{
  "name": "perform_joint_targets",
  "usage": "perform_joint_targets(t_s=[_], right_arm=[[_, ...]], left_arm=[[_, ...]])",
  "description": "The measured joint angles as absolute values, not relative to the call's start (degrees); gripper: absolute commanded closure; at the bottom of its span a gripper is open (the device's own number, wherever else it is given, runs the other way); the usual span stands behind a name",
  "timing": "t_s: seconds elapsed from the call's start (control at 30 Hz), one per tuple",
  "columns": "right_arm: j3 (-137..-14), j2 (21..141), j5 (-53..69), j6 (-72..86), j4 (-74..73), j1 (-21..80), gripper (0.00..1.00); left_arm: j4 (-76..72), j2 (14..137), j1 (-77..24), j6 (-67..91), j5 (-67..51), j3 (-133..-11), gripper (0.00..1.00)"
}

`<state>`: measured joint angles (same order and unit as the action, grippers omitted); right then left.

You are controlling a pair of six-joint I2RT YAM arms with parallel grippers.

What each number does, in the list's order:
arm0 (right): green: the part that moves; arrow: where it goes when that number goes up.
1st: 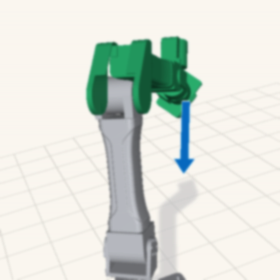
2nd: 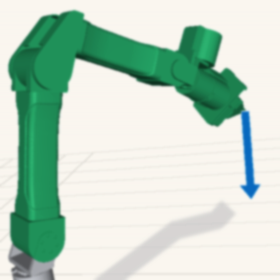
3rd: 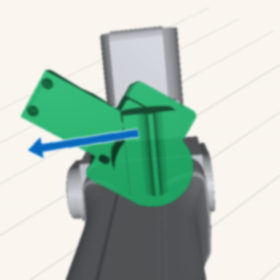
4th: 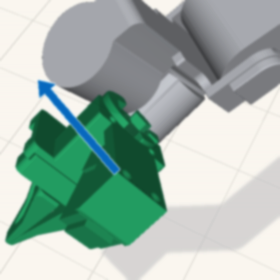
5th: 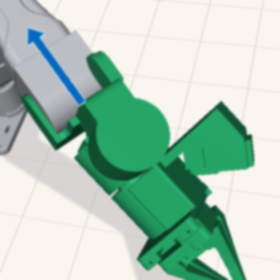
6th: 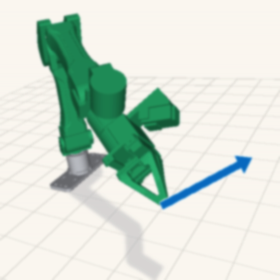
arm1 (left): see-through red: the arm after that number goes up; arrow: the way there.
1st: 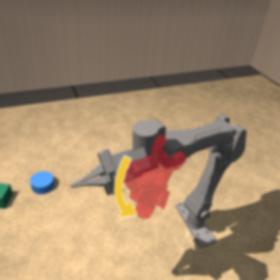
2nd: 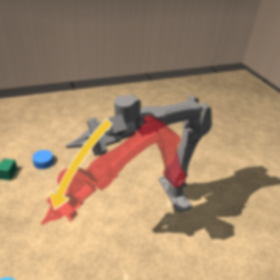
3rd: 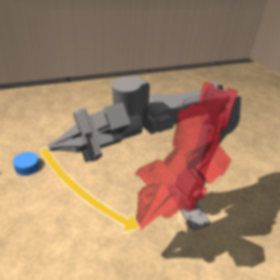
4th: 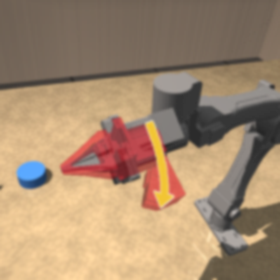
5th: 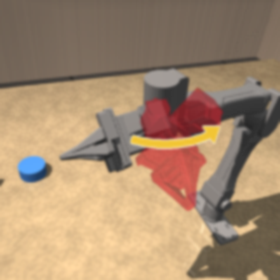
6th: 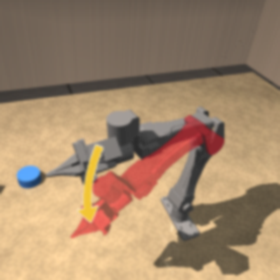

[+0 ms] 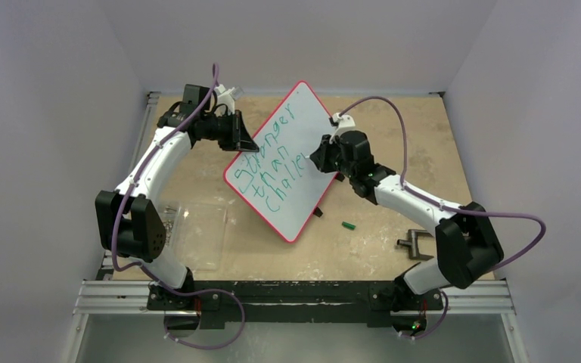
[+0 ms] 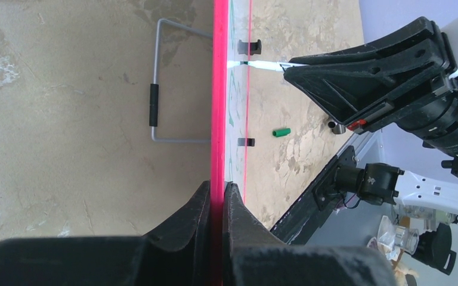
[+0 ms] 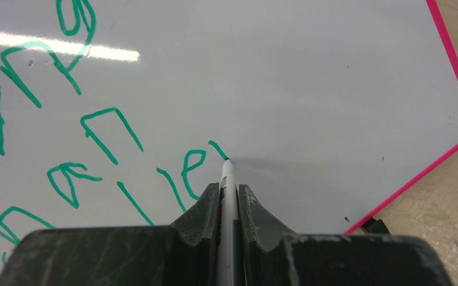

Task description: Write a sentence on the whiteboard

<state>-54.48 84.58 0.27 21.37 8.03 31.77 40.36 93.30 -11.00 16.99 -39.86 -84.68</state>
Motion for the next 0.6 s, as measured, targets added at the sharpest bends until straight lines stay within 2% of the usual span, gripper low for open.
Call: perform_joint_targets(t_s=[0.23, 0.6], right_arm=[[-50.9, 82.8, -0.5, 21.4, 8.7, 31.7, 1.0], [-53.1, 83.5, -0.3, 21.4, 7.4, 31.7, 1.0]], left_arm=[[40.4, 93.3, -11.0, 17.0, -39.8, -84.7, 1.0], [40.3, 93.2, -11.0, 17.0, -39.9, -84.7, 1.0]])
